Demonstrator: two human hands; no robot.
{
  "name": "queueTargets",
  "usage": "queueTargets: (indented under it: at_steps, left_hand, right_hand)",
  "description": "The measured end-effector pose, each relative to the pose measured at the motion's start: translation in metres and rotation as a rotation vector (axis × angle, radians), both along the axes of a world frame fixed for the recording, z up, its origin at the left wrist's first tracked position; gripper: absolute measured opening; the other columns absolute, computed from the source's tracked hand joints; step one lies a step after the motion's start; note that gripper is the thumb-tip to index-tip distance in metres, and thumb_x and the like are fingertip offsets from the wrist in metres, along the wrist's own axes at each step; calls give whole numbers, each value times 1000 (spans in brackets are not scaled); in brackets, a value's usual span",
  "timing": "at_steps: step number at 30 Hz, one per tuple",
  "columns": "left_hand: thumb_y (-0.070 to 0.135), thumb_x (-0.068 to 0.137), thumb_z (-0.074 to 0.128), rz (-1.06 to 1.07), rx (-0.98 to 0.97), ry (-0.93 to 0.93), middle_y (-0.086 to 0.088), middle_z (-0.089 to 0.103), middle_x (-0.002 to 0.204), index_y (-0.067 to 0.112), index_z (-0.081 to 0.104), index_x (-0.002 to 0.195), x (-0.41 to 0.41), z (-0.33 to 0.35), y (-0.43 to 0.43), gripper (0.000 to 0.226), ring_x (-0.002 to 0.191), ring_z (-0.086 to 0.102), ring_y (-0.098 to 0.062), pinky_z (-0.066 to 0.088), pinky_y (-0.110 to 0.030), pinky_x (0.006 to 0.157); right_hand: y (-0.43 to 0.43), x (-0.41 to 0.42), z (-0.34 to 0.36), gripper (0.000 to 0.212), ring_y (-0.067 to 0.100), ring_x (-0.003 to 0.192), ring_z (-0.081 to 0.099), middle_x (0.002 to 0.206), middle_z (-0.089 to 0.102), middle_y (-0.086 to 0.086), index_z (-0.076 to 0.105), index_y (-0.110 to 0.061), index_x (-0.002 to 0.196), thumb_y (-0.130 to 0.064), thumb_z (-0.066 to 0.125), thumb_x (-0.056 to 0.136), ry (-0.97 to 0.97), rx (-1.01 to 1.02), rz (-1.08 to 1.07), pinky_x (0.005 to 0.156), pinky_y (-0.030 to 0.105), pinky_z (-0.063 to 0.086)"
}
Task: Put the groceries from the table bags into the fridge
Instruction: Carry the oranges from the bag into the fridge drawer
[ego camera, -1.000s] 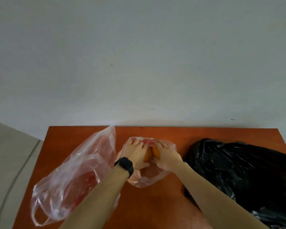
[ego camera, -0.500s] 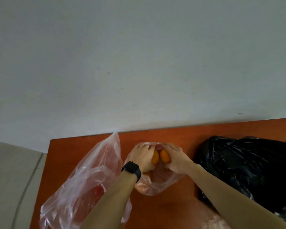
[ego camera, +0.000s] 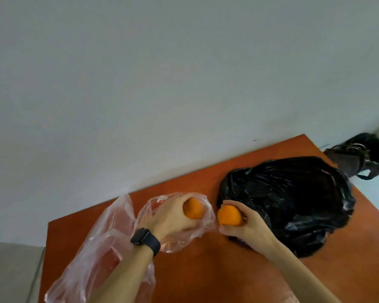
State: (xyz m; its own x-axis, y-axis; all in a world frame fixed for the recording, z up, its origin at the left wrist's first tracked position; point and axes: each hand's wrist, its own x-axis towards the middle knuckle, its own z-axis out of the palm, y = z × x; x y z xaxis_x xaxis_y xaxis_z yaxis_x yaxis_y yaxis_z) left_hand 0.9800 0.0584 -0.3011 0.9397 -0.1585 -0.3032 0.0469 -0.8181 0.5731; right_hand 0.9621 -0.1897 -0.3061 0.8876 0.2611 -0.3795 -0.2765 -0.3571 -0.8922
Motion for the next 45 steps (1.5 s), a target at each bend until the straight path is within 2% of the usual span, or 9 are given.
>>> queueTargets:
  at_steps: [5, 8, 13, 18, 26, 31, 35, 41, 45]
  left_hand:
    - [64, 73, 76, -151, -1, -43, 8, 47, 148, 39, 41, 147, -3, 38, -114, 86, 130, 49, -18, 45, -36, 101]
    - [63, 74, 76, -329, -9, -120, 7, 47, 146, 39, 40, 146, -12, 68, -209, 84, 128, 50, -19, 46, -38, 103]
    - [57, 76, 78, -646, -70, -232, 7, 49, 141, 35, 42, 145, -73, 116, -402, 81, 124, 51, -16, 48, -36, 102]
    - [51, 75, 81, -949, -130, -260, 8, 49, 137, 36, 42, 144, -169, 134, -592, 81, 121, 53, -17, 50, -37, 100]
    - [49, 75, 83, -1316, -199, -332, 6, 48, 138, 35, 41, 143, -317, 173, -827, 81, 116, 49, -15, 46, -27, 91]
    - [49, 76, 82, -1476, -300, -387, 11, 48, 129, 36, 42, 141, -377, 194, -941, 77, 112, 49, -11, 44, -25, 88]
    - [57, 74, 80, -1568, -377, -449, 9, 45, 135, 38, 41, 139, -420, 206, -1049, 78, 112, 45, -8, 41, -21, 85]
    - [53, 75, 81, -1587, -474, -494, 7, 38, 139, 34, 41, 142, -477, 228, -1207, 82, 116, 43, -12, 41, -22, 86]
    - [54, 74, 81, -1573, -554, -487, 8, 36, 139, 34, 39, 146, -512, 254, -1291, 85, 116, 43, -11, 47, -27, 92]
  right_hand:
    - [-110, -62, 51, 74, -3, 100, 62, 126, 53, -25, 49, -50, 131, -42, 89, 69, -97, -67, -123, 79, 26, 55]
    - [-194, -113, 81, 72, -3, 98, 61, 122, 57, -21, 50, -50, 127, -33, 90, 70, -187, -184, -267, 78, 26, 56]
    - [-336, -230, 118, 68, 5, 96, 55, 120, 51, -18, 44, -46, 124, -33, 87, 73, -265, -426, -579, 65, 9, 41]
    - [-462, -379, 135, 71, 10, 103, 54, 128, 48, -14, 47, -43, 130, -39, 87, 71, -334, -577, -924, 77, 17, 45]
    - [-603, -559, 163, 71, 4, 101, 49, 126, 43, -12, 49, -37, 132, -40, 87, 72, -365, -732, -1333, 69, 7, 40]
    - [-691, -618, 175, 74, 6, 106, 51, 127, 42, -15, 48, -38, 136, -41, 86, 72, -391, -758, -1490, 75, 12, 42]
    - [-780, -651, 188, 74, 8, 109, 51, 129, 39, -16, 41, -44, 133, -42, 85, 73, -412, -774, -1562, 76, 17, 44]
    - [-929, -695, 213, 73, 8, 106, 52, 125, 43, -15, 39, -45, 127, -39, 86, 72, -441, -844, -1654, 76, 18, 43]
    - [-1008, -724, 232, 71, -3, 101, 49, 123, 44, -17, 39, -46, 122, -37, 87, 70, -484, -849, -1710, 73, 16, 41]
